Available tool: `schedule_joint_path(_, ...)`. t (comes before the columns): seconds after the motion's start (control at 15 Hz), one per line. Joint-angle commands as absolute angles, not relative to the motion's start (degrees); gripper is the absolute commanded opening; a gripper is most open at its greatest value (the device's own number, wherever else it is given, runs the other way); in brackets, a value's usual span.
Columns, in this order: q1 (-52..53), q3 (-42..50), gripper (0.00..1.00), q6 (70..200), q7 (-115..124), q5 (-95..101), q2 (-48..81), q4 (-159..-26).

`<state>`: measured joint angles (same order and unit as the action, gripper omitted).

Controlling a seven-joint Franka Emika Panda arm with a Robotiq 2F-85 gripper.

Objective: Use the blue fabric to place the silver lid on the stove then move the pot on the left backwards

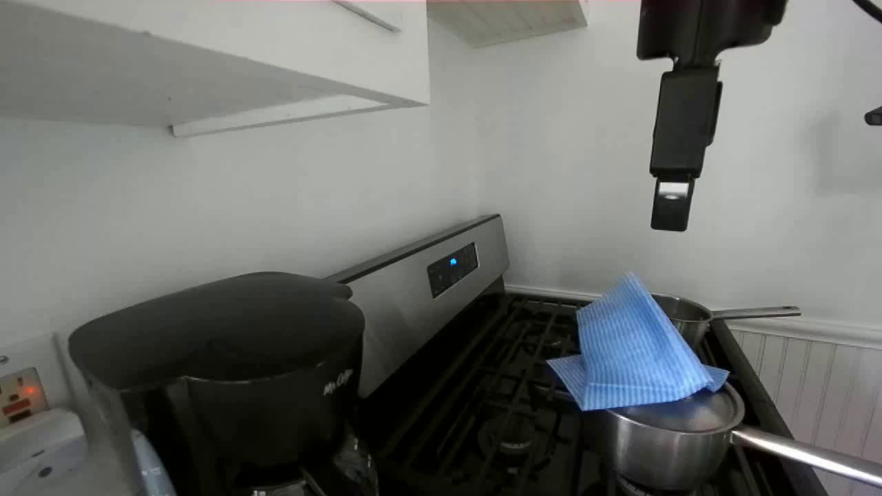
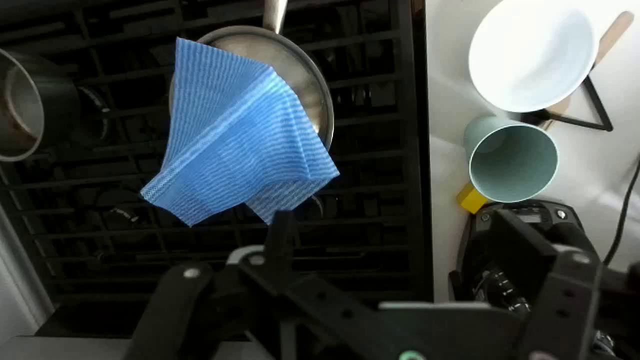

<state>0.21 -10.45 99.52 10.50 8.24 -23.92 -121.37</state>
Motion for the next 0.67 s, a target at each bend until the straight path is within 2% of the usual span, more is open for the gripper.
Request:
schedule_joint_path(0.0,1.4,-9.5,1.00,99.3,10.9,8.6,-23.8,-121.2)
schedule_joint_path(0.6,-3.0,-7.0,1.00,97.0,20.9,11.7,-19.1,-124.3)
